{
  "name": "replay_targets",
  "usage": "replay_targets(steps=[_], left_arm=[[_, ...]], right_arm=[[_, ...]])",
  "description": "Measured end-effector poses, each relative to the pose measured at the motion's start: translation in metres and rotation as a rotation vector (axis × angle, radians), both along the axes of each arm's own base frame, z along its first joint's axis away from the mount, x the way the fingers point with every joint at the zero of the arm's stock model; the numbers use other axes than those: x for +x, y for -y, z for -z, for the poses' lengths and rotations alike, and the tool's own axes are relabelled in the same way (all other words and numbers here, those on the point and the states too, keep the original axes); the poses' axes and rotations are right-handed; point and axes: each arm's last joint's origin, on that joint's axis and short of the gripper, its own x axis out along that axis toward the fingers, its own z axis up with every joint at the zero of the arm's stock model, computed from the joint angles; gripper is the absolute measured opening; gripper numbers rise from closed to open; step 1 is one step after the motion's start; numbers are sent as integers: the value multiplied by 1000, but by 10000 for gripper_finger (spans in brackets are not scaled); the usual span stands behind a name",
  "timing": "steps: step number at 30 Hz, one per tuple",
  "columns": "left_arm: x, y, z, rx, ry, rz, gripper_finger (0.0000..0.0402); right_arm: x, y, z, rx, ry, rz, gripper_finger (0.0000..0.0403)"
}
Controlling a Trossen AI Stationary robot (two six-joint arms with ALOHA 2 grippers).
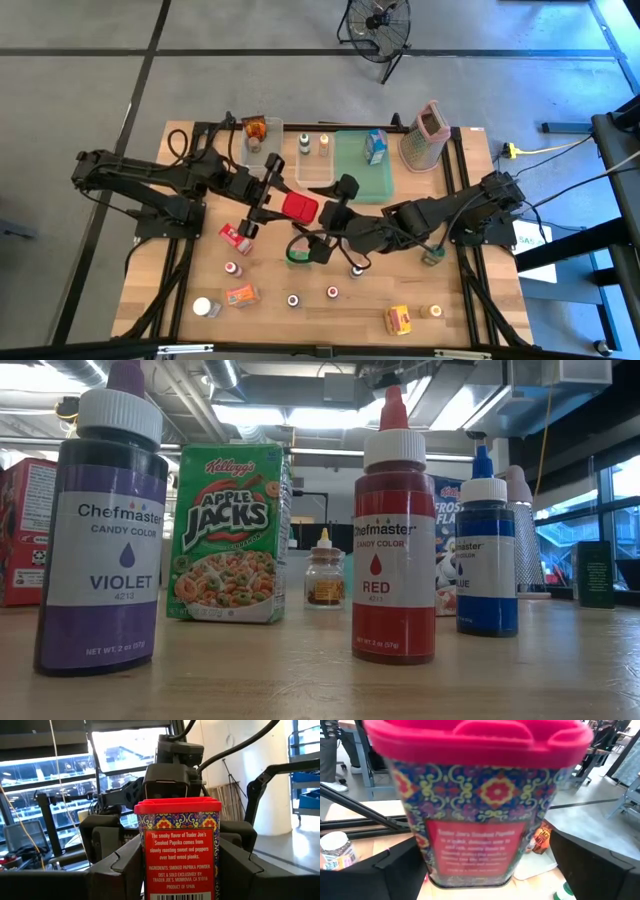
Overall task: Pick & Place Kitchen Items
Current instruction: Put the red seasoning can into the gray bin
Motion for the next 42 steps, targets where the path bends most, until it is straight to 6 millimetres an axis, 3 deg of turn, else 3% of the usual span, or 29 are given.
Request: replay_targets(steps=[19,33,42], left_arm=[[0,0,0,-3,-7,2,183],[0,0,1,0,-18,-5,183],[0,0,1,11,-15,-7,183]], right_arm=[[2,-3,-4,-38,7,-92,250],[2,-3,-5,-40,7,-113,202],[2,-3,-5,-45,0,-119,200]])
